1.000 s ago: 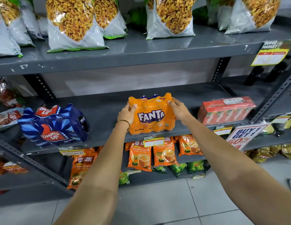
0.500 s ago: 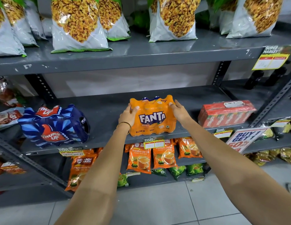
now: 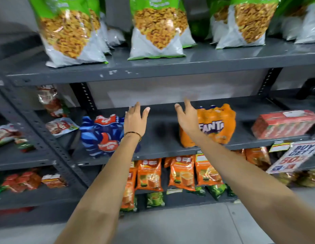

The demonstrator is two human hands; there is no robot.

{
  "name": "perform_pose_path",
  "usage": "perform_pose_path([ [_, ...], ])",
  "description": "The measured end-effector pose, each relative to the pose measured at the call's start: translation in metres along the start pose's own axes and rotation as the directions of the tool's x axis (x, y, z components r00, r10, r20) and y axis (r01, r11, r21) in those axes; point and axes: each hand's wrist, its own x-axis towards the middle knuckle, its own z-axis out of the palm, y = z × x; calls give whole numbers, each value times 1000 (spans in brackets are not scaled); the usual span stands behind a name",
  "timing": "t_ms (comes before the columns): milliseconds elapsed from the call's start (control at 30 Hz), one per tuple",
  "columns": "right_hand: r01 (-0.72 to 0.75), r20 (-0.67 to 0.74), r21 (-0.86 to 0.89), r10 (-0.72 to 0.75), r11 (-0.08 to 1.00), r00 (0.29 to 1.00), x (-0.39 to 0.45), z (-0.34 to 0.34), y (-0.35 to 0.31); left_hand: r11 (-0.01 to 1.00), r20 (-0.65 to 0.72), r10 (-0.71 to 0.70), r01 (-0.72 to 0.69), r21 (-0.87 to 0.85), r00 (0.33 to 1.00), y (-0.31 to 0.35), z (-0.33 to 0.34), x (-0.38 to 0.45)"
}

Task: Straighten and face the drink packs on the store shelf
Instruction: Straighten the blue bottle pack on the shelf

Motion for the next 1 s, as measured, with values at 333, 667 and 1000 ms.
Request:
perform_pose_path([
  [333, -220, 256, -23, 218, 975, 942, -46, 122, -60, 934, 31, -348, 349, -78, 937, -163, -89, 17],
  [667, -255, 305, -136, 285, 957, 909, -44, 163, -60, 823, 286, -404, 482, -300, 869, -196, -90, 15],
  [1000, -216, 294, -173, 260, 961, 920, -43, 164, -56, 836, 263, -406, 472, -279, 875, -192, -94, 13],
])
